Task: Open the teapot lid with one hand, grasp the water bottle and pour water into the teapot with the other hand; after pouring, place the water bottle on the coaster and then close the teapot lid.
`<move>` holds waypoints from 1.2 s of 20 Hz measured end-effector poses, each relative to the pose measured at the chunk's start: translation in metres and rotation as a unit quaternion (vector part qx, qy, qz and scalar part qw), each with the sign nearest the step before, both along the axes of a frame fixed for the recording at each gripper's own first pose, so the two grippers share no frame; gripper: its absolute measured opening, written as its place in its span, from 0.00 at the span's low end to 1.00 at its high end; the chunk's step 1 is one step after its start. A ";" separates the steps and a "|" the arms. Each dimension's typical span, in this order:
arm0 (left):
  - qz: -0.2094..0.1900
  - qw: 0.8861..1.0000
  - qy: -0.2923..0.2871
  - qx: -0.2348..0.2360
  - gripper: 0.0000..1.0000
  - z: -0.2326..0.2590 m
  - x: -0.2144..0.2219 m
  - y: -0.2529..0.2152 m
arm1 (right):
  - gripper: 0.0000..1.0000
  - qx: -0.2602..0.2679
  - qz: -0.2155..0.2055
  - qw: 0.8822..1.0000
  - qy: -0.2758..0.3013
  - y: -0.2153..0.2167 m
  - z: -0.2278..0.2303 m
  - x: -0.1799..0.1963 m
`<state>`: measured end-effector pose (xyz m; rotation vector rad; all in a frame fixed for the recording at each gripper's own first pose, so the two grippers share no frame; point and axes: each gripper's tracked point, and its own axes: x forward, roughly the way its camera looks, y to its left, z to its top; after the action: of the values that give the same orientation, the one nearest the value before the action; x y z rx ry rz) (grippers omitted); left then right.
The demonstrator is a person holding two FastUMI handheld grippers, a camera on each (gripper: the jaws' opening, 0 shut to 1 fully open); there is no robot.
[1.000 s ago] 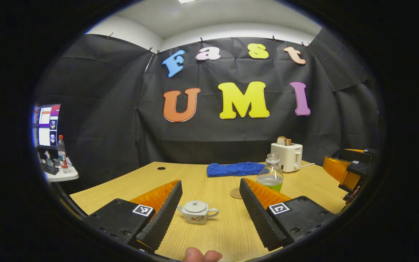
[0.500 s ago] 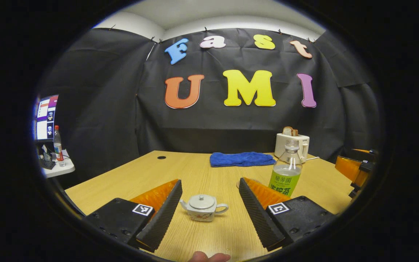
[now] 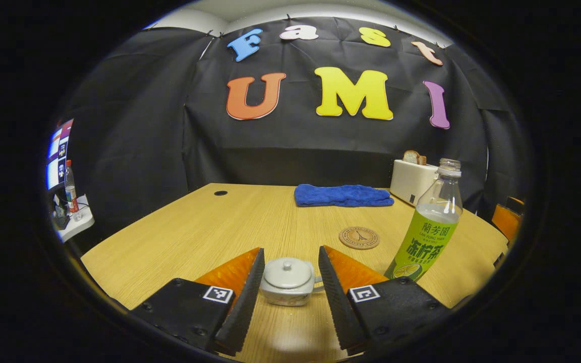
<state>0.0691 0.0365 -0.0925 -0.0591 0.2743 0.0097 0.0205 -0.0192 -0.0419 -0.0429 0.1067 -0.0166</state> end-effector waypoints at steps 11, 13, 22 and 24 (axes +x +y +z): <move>0.003 1.000 0.013 0.005 0.17 -0.011 0.014 0.002 | 0.95 -0.010 0.026 1.000 0.009 0.018 -0.008 0.006; 0.001 1.000 0.011 0.009 0.08 -0.011 0.012 0.002 | 0.96 -0.009 0.048 0.999 0.009 0.027 -0.009 0.004; 0.005 0.999 -0.040 -0.002 0.03 0.031 -0.002 0.014 | 0.95 0.023 0.151 0.988 0.027 0.087 -0.015 -0.001; 0.005 0.999 -0.051 -0.001 0.03 0.040 -0.011 0.017 | 0.95 0.036 0.164 0.985 0.048 0.102 -0.027 0.001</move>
<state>0.0582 0.0532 -0.0524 -0.0618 0.1722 0.0160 0.0212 0.0830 -0.0688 0.0110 0.1950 0.3196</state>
